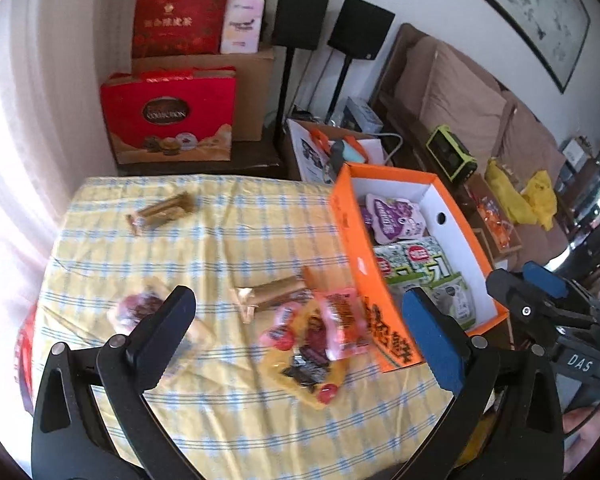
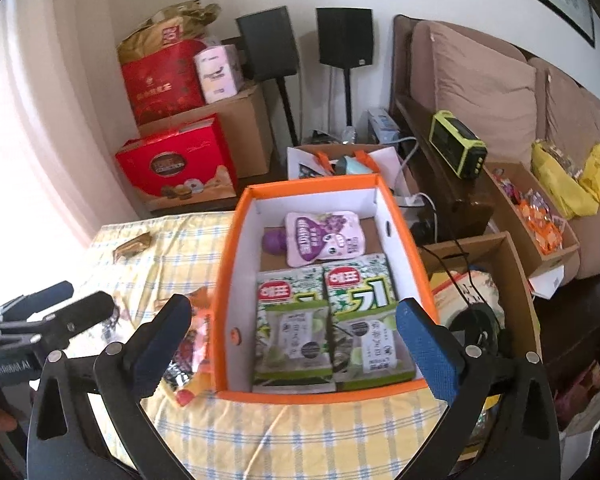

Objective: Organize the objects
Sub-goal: 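Move the right tool back over the snacks on the table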

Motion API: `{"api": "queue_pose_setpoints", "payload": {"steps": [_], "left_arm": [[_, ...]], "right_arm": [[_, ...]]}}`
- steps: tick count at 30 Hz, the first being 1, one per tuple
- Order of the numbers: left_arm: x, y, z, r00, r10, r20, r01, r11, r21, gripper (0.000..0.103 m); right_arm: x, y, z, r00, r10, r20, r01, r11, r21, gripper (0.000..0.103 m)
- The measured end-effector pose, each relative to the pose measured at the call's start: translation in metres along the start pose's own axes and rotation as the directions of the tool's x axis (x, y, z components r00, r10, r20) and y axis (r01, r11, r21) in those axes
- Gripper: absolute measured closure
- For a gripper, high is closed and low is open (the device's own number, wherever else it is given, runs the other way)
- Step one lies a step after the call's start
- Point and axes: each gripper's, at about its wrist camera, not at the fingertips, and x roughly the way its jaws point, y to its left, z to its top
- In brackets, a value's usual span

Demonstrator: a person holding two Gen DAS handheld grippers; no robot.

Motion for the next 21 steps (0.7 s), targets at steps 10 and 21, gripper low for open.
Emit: {"api": "queue_pose_setpoints", "payload": {"steps": [10, 21], "left_arm": [[-0.03, 0.078, 0.0, 0.992, 0.122, -0.017, -0.122, 0.992, -0.008, 0.0], [-0.027, 0.137, -0.02, 0.991, 0.119, -0.056, -0.123, 0.988, -0.089, 0.0]], "right_arm": [[0.003, 0.044, 0.006, 0.996, 0.087, -0.034, -0.089, 0.994, -0.062, 0.0], [0.027, 0.087, 0.0, 0.983, 0.16, -0.09, -0.17, 0.979, -0.109, 0.005]]}}
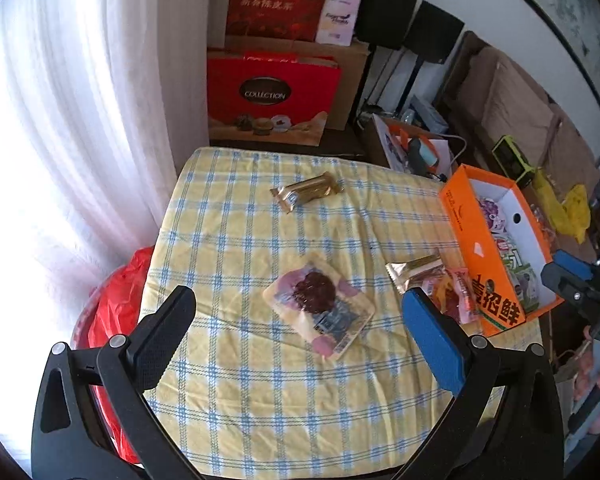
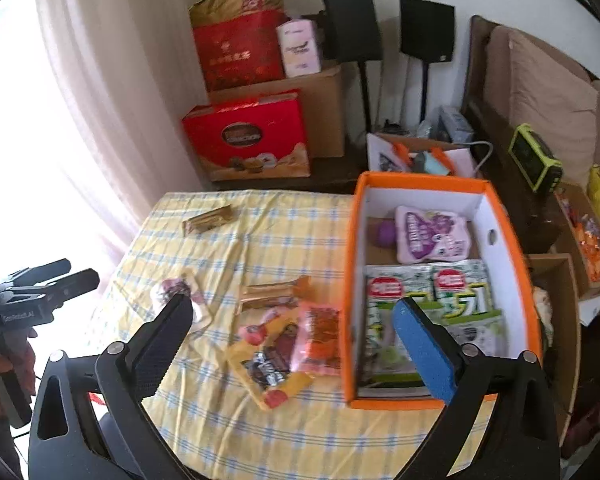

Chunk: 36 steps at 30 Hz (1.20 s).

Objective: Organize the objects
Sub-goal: 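Move the right tool back over the snacks on the table, then grasp the brown wrapped snack with the right tool while the left tool grasps the gold wafer bar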

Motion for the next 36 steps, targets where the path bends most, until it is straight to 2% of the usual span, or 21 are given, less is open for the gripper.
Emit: {"api": "queue_pose_setpoints", "payload": {"steps": [3, 7, 9, 11, 13, 19, 23, 36], "left_arm": [[0.005, 0.006, 0.001, 1.0, -0.011, -0.003, 0.011, 1.0, -0.012, 0.0], [0.01, 0.015, 0.005, 1.0, -0.02, -0.001, 0.02, 0.999, -0.025, 0.0], [0.014, 0.017, 0.01, 1.0, -0.015, -0.001, 0.015, 1.0, -0.023, 0.001], [0.02, 0.018, 0.014, 1.0, -0.015, -0.006, 0.015, 1.0, -0.019, 0.002], [0.026, 0.02, 0.018, 1.0, -0.016, -0.013, 0.016, 1.0, -0.02, 0.004], [0.04, 0.028, 0.026, 0.999, -0.027, -0.022, 0.027, 0.999, -0.032, 0.005], [0.048, 0.034, 0.03, 0.999, -0.031, -0.024, 0.031, 0.999, -0.033, 0.005], [0.069, 0.064, 0.047, 0.999, -0.039, -0.021, 0.038, 0.996, -0.079, 0.005]], "right_arm": [[0.009, 0.006, -0.001, 1.0, 0.009, -0.021, -0.009, 1.0, -0.008, 0.014], [0.027, 0.014, 0.0, 0.997, 0.02, -0.07, -0.022, 0.999, -0.027, 0.031], [0.037, 0.016, 0.001, 0.995, 0.021, -0.095, -0.023, 0.999, -0.028, 0.042], [0.05, 0.018, 0.001, 0.99, 0.037, -0.134, -0.039, 0.999, -0.014, 0.059], [0.066, 0.018, 0.001, 0.982, 0.072, -0.176, -0.069, 0.997, 0.025, 0.064], [0.101, 0.024, -0.001, 0.967, 0.077, -0.244, -0.066, 0.996, 0.056, 0.064], [0.126, 0.023, 0.0, 0.957, 0.058, -0.283, -0.035, 0.996, 0.087, 0.064], [0.17, 0.025, 0.019, 0.956, 0.025, -0.292, -0.006, 0.998, 0.066, 0.064]]}}
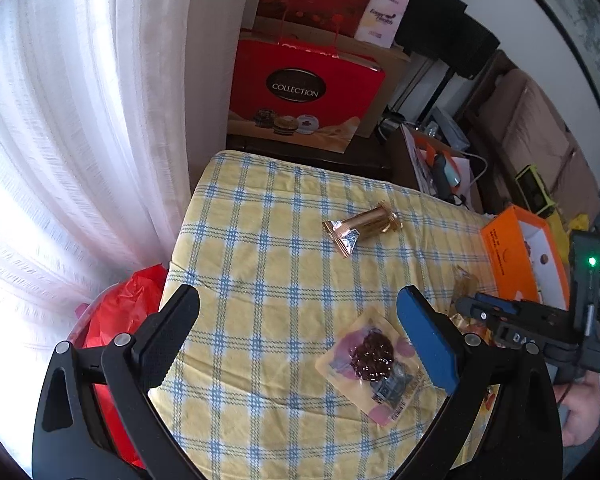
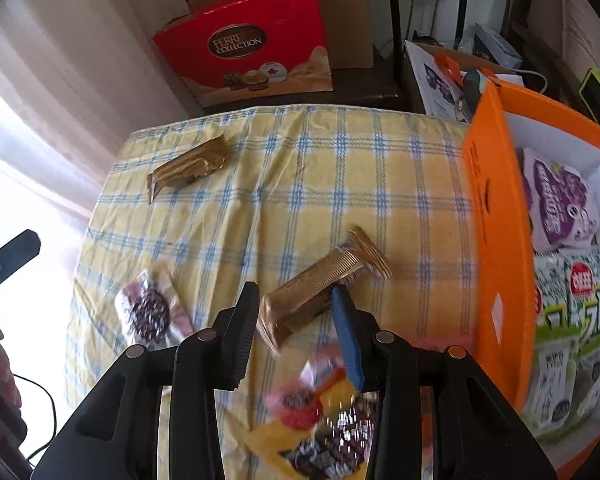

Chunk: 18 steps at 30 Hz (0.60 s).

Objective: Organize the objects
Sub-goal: 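Grasp the brown wrapped snack with the right tool while the left tool grasps the gold wafer bar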

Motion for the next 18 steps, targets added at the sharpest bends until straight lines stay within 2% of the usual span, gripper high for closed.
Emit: {"api": "queue_pose_setpoints", "payload": {"steps": [8, 12, 16, 18], "left_arm": [[0.014, 0.003, 0.002, 1.0, -0.02, -0.012, 0.02, 1.0, -0.017, 0.005], [0.013, 0.006, -0.001, 1.0, -0.027, -0.012, 0.027, 0.999, -0.024, 0.005], [0.01, 0.011, -0.002, 0.999, -0.035, -0.011, 0.035, 0.998, -0.048, 0.005], [0.009, 0.012, -0.001, 0.999, -0.032, -0.012, 0.031, 0.998, -0.046, 0.005]], "right_arm": [[0.01, 0.025, 0.017, 1.0, -0.021, 0.013, 0.022, 0.997, -0.068, 0.065], [0.004, 0.051, 0.014, 0.999, 0.026, 0.027, -0.023, 0.992, -0.126, 0.064], [0.006, 0.067, 0.006, 0.993, 0.116, -0.021, -0.118, 0.984, -0.132, 0.065], [0.004, 0.073, 0.004, 0.995, 0.102, -0.018, -0.103, 0.982, -0.157, 0.065]]}}
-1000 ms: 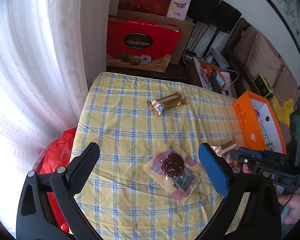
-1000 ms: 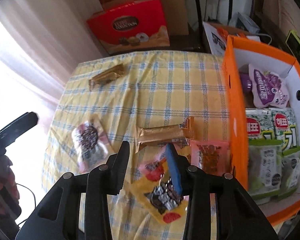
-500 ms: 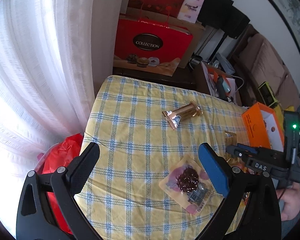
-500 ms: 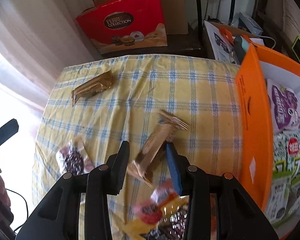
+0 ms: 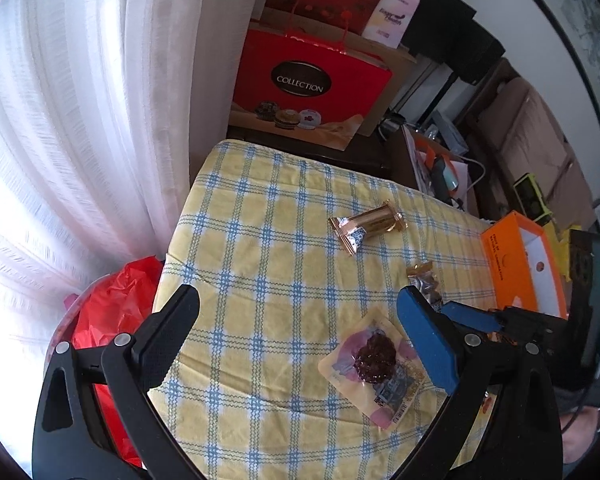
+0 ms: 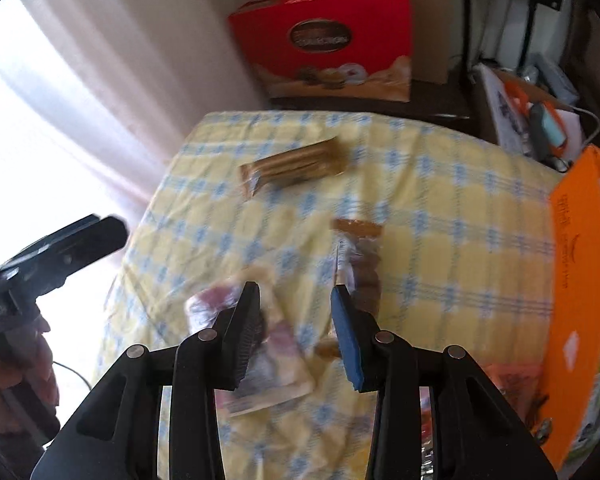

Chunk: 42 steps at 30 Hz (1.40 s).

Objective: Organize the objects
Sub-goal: 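Grasp the brown wrapped snack with the right tool while the left tool grasps the gold wafer bar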

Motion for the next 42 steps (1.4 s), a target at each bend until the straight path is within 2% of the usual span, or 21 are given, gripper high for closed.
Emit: {"api": "queue_pose_setpoints", "payload": {"steps": [3, 6, 10, 13, 18, 20, 22, 30, 33, 34, 37, 39, 40, 41, 42], "left_arm": [[-0.001, -0.004, 0.003, 1.0, 0.003, 0.002, -0.003, 1.0, 0.014, 0.005], [0.002, -0.009, 0.008, 1.0, -0.002, -0.003, 0.002, 1.0, 0.024, 0.005], [0.014, -0.021, 0.017, 1.0, -0.016, -0.015, 0.017, 0.998, 0.067, 0.005], [0.031, -0.033, 0.027, 0.999, 0.008, -0.035, -0.003, 0.992, 0.127, 0.005], [0.063, -0.055, 0.041, 0.997, 0.035, -0.067, -0.019, 0.975, 0.22, 0.013], [0.076, -0.063, 0.045, 0.995, 0.042, -0.089, -0.018, 0.968, 0.251, 0.024], [0.087, -0.069, 0.048, 0.993, 0.058, -0.104, -0.028, 0.962, 0.272, 0.028], [0.109, -0.087, 0.054, 0.99, 0.057, -0.126, -0.011, 0.942, 0.336, 0.029], [0.117, -0.093, 0.052, 0.986, 0.094, -0.135, -0.038, 0.928, 0.371, 0.03], [0.121, -0.093, 0.051, 0.984, 0.107, -0.144, -0.046, 0.925, 0.377, 0.033], [0.128, -0.09, 0.048, 0.978, 0.109, -0.177, -0.038, 0.931, 0.364, 0.052], [0.126, -0.091, 0.044, 0.981, 0.11, -0.162, -0.042, 0.927, 0.372, 0.055], [0.125, -0.091, 0.042, 0.982, 0.108, -0.157, -0.042, 0.927, 0.373, 0.061], [0.123, -0.091, 0.042, 0.982, 0.101, -0.158, -0.036, 0.928, 0.372, 0.072], [0.122, -0.09, 0.041, 0.982, 0.099, -0.161, -0.033, 0.929, 0.369, 0.076]], "right_arm": [[-0.016, -0.001, -0.001, 0.999, 0.0, 0.039, 0.0, 1.0, 0.0, 0.065], [-0.028, -0.01, 0.002, 0.996, -0.048, 0.07, 0.047, 0.999, 0.023, 0.065], [-0.023, -0.025, 0.004, 0.995, -0.08, 0.051, 0.078, 0.996, 0.054, 0.065], [-0.014, -0.028, 0.001, 0.996, -0.083, 0.041, 0.08, 0.995, 0.057, 0.065], [0.001, -0.027, -0.004, 0.996, -0.088, 0.021, 0.087, 0.995, 0.041, 0.065], [0.006, -0.028, -0.003, 0.996, -0.087, 0.019, 0.087, 0.995, 0.046, 0.065], [0.009, -0.031, -0.003, 0.996, -0.083, 0.014, 0.082, 0.995, 0.056, 0.065], [0.012, -0.034, -0.002, 0.998, -0.065, 0.011, 0.064, 0.996, 0.062, 0.071], [0.016, -0.031, -0.003, 0.998, -0.067, 0.004, 0.066, 0.996, 0.054, 0.073], [0.017, -0.03, -0.004, 0.998, -0.067, 0.002, 0.066, 0.996, 0.054, 0.074], [0.021, -0.029, -0.006, 0.998, -0.069, -0.004, 0.069, 0.996, 0.057, 0.074], [0.022, -0.029, -0.006, 0.997, -0.072, -0.003, 0.072, 0.996, 0.054, 0.075], [0.023, -0.028, -0.006, 0.997, -0.075, -0.001, 0.075, 0.996, 0.053, 0.076], [0.023, -0.028, -0.006, 0.997, -0.078, 0.002, 0.078, 0.996, 0.049, 0.08], [0.023, -0.028, -0.006, 0.997, -0.078, 0.004, 0.077, 0.996, 0.048, 0.082]]}}
